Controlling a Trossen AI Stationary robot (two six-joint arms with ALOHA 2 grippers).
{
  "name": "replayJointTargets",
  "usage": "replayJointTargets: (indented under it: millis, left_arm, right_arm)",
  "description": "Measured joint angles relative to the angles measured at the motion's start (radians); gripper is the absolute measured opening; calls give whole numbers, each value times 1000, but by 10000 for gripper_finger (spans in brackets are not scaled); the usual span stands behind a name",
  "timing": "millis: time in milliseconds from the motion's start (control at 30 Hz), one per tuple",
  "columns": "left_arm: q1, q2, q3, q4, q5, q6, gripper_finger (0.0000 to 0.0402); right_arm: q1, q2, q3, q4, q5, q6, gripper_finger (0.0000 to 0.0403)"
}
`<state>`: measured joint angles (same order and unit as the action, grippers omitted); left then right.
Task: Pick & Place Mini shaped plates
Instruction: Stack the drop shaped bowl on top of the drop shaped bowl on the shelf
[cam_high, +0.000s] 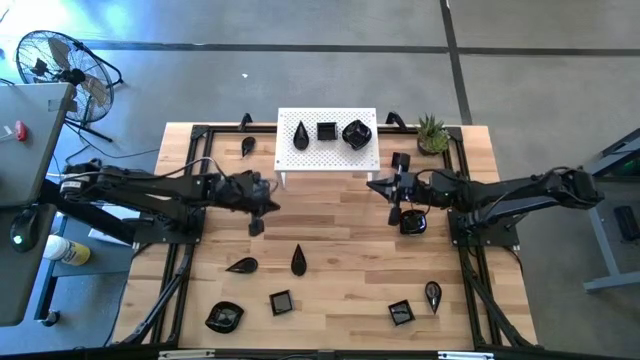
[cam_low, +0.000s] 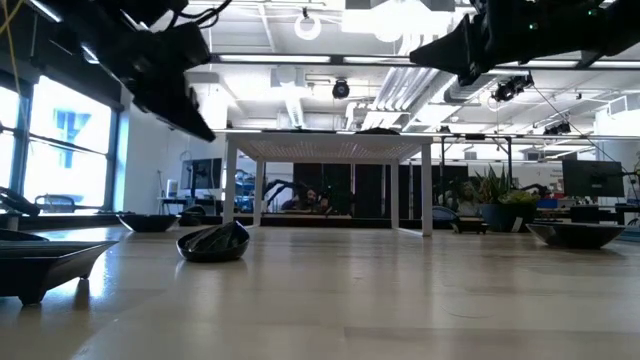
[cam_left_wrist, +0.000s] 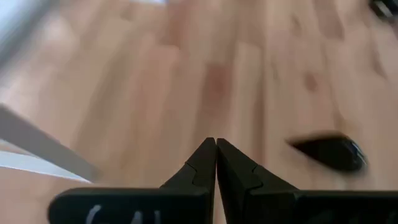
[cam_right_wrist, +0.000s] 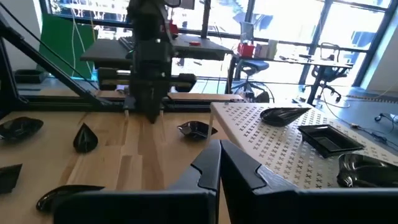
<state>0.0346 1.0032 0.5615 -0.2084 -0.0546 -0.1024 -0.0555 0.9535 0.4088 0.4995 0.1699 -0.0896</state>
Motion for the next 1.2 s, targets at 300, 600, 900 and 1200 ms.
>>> replayJointTargets:
  millis: [300,600,900,1200]
  left_arm:
    - [-165,56,4,-157,115,-164,12]
    - [-263,80,3,-340,305,-500,12]
    - [-332,80,3,-458,336,-731,49]
    - [-331,85,3,-465,333,-775,105]
  right_arm:
    - [0,0,0,-1,-6,-24,3]
    - [-1,0,0,-1,-8,-68,4]
    - [-1,0,0,-5,-30,-72,2]
    - [-1,0,1,-5,-31,-72,2]
